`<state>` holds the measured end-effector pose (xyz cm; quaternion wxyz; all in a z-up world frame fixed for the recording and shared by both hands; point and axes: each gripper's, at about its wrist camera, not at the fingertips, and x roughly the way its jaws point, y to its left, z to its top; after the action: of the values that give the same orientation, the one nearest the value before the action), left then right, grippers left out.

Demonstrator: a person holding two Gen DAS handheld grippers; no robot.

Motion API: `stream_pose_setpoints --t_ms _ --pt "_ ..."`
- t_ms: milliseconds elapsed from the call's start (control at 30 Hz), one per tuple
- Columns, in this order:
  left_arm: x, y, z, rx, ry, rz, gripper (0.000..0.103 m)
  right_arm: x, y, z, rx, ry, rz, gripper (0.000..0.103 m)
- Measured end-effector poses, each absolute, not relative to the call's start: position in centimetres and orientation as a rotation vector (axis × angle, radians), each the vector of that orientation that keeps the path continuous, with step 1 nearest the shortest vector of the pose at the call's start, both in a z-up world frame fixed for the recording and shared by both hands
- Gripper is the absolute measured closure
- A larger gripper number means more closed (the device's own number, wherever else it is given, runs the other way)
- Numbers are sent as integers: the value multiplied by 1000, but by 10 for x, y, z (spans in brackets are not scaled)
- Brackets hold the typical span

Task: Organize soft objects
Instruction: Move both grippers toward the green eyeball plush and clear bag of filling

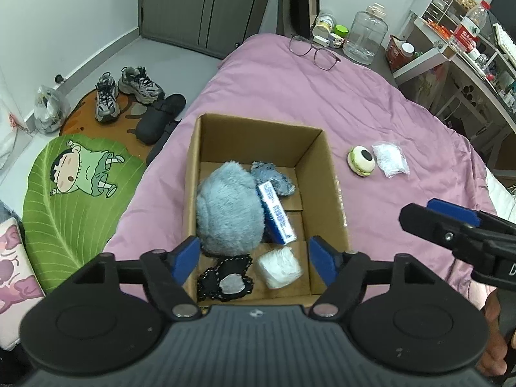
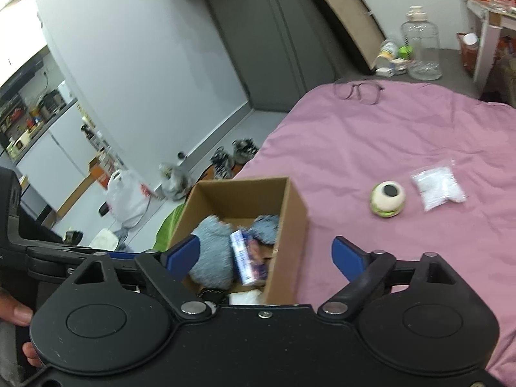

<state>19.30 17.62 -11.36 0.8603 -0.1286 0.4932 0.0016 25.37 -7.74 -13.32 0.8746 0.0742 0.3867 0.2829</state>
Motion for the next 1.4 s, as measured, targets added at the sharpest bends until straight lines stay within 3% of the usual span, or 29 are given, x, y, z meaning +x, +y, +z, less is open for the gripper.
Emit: stream_pose_setpoints --t_ms 100,467,1400 --pt "195 169 -110 -269 1020 0 17 258 -89 -138 159 797 564 7" --pt "208 143 -98 -270 997 -2 1 267 -137 -157 225 784 514 6" --pt "285 55 -111 -202 1002 -30 3 340 -206 -198 191 782 389 6"
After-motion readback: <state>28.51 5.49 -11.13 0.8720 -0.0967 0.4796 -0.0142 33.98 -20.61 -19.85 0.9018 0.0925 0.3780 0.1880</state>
